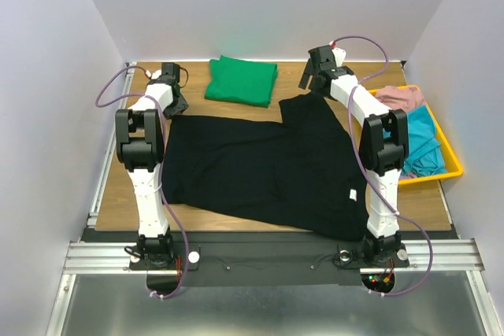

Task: Fold and stack the t-shirts
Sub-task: Fold the tshirt

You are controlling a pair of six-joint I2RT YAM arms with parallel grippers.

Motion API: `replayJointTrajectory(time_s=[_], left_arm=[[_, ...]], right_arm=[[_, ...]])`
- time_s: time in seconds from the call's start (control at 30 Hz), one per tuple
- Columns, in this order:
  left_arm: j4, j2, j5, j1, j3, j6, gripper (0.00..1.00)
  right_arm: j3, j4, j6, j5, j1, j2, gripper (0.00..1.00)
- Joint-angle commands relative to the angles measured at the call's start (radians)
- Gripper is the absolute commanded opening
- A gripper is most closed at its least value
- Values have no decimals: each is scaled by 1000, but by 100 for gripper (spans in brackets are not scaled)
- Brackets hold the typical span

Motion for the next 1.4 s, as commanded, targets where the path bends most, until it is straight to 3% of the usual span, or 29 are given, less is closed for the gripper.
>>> replayJointTrajectory(time_s=[0.0,0.2,0.3,0.57,0.7,0.9,1.0,1.13,1.37], left_arm=[[-93,12,-43,-17,-33,-2,49],[-123,40,-64,-54,11,7,33],[-126,38,-76,-54,-3,10,0],[-64,-41,-90,-54,-46,20,0],[-5,-124,-87,-54,-94,29,0],[23,-161,-106,-54,-125,35,0],[26,-170,-101,-54,-131,30,0],[46,-196,-80,-54,-156,30,0],[72,-235,-70,-54,-193,30,0]], right_arm=[[93,27,-57,-23,-2,69,100],[227,27,-79,-17,-14,183,100],[296,27,-64,-40,-28,240,100],[527,35,-131,-36,-34,413,100],[543,151,-208,-31,-36,471,100],[532,185,-220,-43,-36,516,97],[477,188,-220,-34,-36,508,88],[405,187,-202,-31,-36,473,57],[308,185,-206,14,-36,375,22]])
